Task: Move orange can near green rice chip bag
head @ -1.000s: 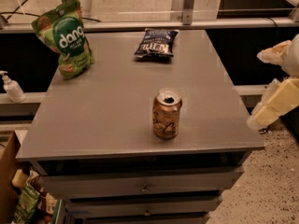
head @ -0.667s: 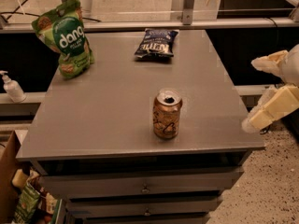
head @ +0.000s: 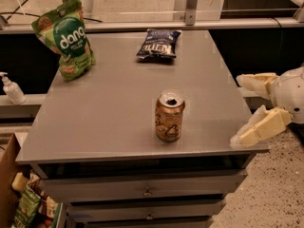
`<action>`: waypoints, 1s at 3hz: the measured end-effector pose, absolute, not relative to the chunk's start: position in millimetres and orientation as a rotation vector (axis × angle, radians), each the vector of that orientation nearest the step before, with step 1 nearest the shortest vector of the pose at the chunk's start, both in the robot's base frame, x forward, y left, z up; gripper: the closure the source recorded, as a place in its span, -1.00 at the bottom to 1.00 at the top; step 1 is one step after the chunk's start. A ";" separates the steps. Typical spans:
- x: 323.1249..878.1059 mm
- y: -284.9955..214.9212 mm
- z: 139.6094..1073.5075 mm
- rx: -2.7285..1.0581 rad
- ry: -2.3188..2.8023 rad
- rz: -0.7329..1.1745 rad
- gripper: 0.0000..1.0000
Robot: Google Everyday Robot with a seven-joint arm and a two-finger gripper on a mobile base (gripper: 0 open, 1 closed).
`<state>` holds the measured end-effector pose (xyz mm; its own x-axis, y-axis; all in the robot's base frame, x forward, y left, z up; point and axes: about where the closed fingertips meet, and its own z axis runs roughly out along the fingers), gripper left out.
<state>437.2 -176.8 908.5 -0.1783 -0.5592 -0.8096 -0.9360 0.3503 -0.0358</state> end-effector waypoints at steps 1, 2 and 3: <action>426.9 -151.4 904.1 -1.273 1.756 0.747 -1.00; 426.9 -151.3 904.1 -1.273 1.756 0.747 -1.00; 428.7 -144.6 902.7 -1.274 1.736 0.766 -1.00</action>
Offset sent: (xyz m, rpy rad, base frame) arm -0.0079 0.0182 -0.0064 0.0936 -0.0036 0.0311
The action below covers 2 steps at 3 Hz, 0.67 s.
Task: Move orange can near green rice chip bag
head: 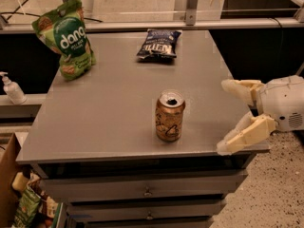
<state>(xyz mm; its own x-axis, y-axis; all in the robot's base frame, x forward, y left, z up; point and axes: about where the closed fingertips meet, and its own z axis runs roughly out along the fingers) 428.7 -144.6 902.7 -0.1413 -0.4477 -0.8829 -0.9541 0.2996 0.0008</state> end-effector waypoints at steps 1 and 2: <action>437.4 -126.0 891.0 -1.271 1.682 0.789 -1.00; 450.1 -105.2 876.1 -1.246 1.617 0.797 -1.00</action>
Offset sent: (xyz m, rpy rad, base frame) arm 0.0426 0.0631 -0.0478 0.1649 -0.1368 0.0079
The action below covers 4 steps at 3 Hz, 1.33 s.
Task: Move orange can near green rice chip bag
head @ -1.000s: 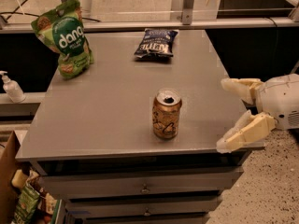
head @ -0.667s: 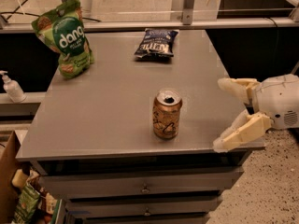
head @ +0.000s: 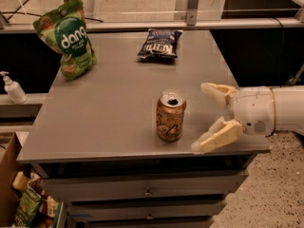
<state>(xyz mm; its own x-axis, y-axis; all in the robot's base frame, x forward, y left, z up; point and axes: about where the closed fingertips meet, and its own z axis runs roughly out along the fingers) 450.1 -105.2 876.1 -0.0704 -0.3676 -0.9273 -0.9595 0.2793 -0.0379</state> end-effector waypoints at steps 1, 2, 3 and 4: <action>460.7 -90.1 862.2 -1.198 1.581 0.798 -1.00; 467.3 -81.3 854.3 -1.140 1.560 0.805 -0.67; 472.9 -71.0 854.2 -1.078 1.544 0.826 -0.20; 479.0 -62.1 858.3 -1.020 1.537 0.851 0.25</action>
Offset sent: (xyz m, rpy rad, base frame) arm 0.0265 0.0290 -0.0325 0.1602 -0.0452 -0.1033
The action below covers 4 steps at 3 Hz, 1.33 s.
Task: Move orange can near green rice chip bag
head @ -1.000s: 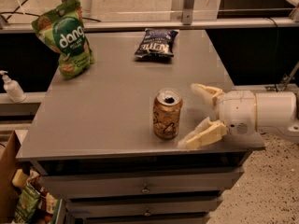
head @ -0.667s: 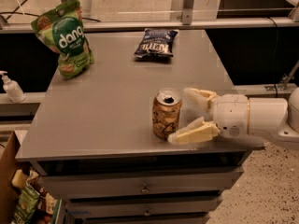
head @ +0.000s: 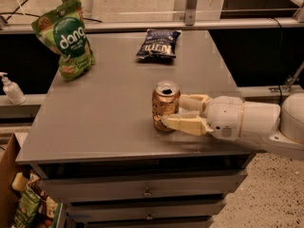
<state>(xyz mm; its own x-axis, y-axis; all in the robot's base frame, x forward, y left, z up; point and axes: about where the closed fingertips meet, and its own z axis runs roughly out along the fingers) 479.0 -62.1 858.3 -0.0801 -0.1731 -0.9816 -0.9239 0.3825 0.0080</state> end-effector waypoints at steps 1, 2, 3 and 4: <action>489.6 -56.6 869.2 -0.966 1.531 0.871 0.72; 504.9 -54.0 879.7 -0.898 1.520 0.892 1.00; 526.7 -46.1 889.4 -0.859 1.526 0.882 1.00; 558.9 -24.7 902.9 -0.797 1.523 0.880 1.00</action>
Offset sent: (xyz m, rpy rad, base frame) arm 0.0470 0.0048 0.0324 0.1678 0.0395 -0.1045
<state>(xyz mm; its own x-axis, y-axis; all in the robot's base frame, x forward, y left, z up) 558.9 -24.7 902.9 -0.1218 -0.0140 -0.9925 -0.8669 0.4884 0.0995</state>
